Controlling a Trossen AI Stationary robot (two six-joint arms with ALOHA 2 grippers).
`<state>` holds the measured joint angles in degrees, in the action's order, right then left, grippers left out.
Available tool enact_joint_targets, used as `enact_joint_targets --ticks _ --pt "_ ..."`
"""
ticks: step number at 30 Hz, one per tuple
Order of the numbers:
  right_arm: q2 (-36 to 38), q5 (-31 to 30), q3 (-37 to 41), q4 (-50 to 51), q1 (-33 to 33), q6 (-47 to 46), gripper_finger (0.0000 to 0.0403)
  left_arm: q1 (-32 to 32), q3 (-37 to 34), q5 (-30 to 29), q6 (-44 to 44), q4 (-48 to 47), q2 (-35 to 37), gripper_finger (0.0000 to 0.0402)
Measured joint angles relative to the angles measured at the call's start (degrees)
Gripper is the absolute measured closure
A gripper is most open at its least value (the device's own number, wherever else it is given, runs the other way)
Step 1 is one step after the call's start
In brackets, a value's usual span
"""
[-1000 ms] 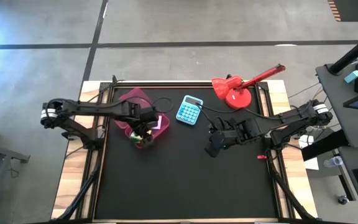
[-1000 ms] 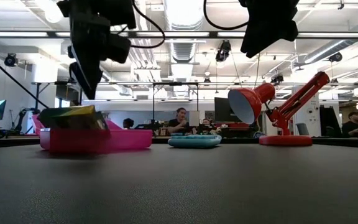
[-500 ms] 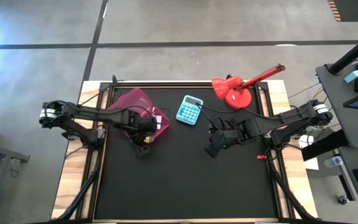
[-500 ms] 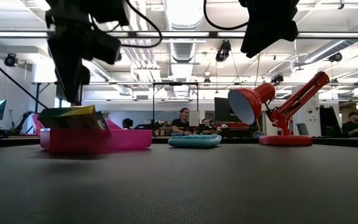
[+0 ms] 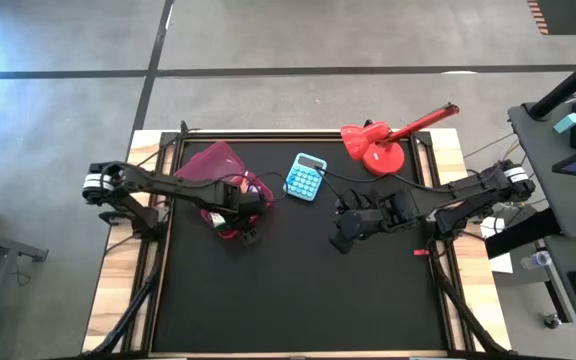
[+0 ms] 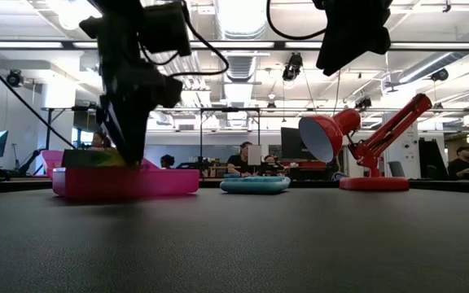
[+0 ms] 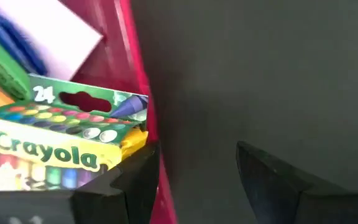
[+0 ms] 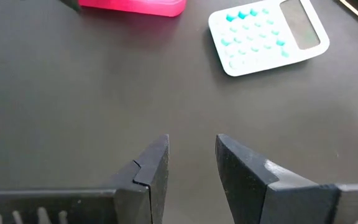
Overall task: Pack school essentials
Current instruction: Put the yellow crayon box into the pink supply box, then close the lid of the pink supply box
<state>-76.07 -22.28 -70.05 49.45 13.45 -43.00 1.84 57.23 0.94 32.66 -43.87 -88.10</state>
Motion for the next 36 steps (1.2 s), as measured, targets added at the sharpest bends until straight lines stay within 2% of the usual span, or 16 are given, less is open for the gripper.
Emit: enact_joint_targets --ticks 8,15,20,27,36 --pt "0.0 0.21 0.01 0.0 0.0 0.02 0.028 0.53 0.0 -5.98 4.5 2.31 -1.79 0.0207" --pt "0.0 0.22 0.01 0.0 0.01 0.17 0.028 1.54 0.44 -6.35 4.47 7.4 -1.0 0.0207" --pt "0.0 0.22 0.01 0.02 0.02 0.11 0.028 3.39 2.01 -10.59 2.2 7.2 0.21 0.0207" --pt "0.0 0.24 0.06 0.0 0.01 -0.02 0.028 10.03 3.39 -17.97 -0.15 7.35 3.39 0.0207" --pt "0.0 0.24 1.44 -0.4 0.0 -0.03 0.028 19.75 3.37 -18.28 -0.04 10.63 1.91 0.0208"
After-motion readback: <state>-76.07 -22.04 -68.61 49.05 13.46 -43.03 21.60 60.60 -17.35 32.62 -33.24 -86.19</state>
